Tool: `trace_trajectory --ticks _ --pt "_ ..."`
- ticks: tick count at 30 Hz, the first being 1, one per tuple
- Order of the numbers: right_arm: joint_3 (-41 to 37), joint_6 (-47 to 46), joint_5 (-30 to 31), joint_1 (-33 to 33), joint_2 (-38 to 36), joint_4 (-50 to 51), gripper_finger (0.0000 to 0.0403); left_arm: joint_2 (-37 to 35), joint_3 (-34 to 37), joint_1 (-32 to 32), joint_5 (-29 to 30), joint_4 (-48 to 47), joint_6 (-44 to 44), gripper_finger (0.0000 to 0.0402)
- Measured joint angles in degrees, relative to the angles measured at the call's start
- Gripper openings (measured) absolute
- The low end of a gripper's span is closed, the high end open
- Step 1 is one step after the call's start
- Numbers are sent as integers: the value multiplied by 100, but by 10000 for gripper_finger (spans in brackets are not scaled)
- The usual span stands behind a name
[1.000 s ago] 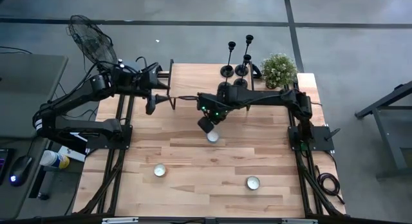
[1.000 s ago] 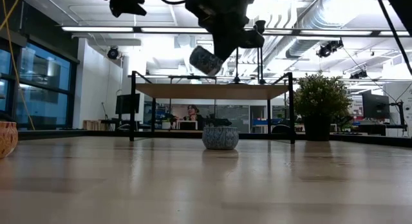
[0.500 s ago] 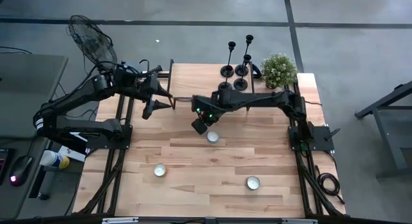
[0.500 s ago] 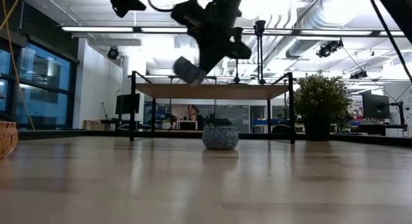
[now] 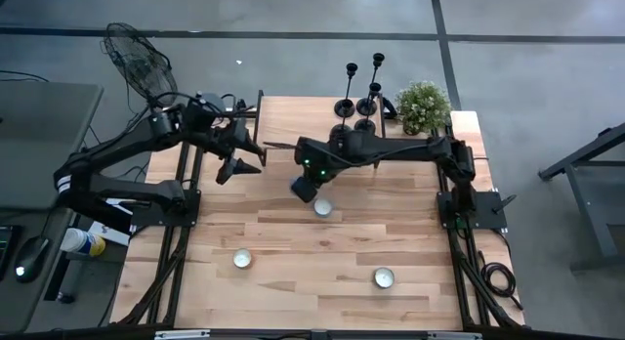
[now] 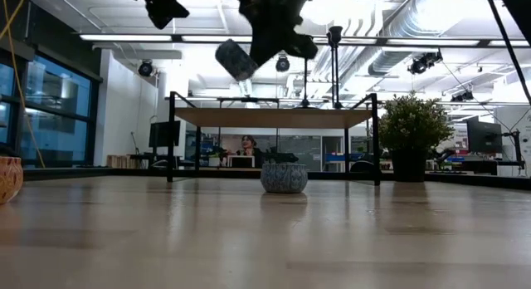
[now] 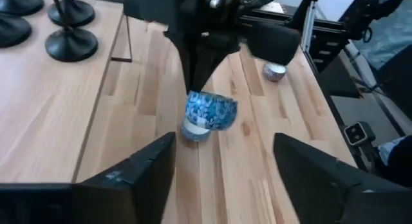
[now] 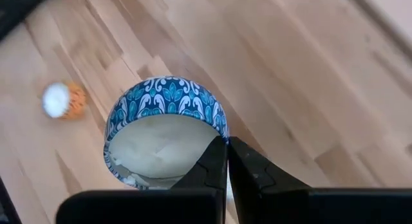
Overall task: Pick & Place candle stick holders
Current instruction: Put the blue scented candle on the shelf
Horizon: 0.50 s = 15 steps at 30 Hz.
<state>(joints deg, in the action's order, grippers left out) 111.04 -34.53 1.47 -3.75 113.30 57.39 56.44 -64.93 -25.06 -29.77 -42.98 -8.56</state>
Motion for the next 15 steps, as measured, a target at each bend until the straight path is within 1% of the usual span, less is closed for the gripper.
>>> trace_trajectory --ticks 4,8,10,15 --pt "2 225 126 0 -130 -273 0 291 -1 149 210 84 258 328" --pt "2 398 89 -4 -134 -493 0 586 2 483 -6 425 387 384" --pt "2 427 89 -4 -134 -500 0 725 0 722 43 586 391 396" --pt "2 498 110 -42 -168 -445 0 997 2 1147 687 694 389 390"
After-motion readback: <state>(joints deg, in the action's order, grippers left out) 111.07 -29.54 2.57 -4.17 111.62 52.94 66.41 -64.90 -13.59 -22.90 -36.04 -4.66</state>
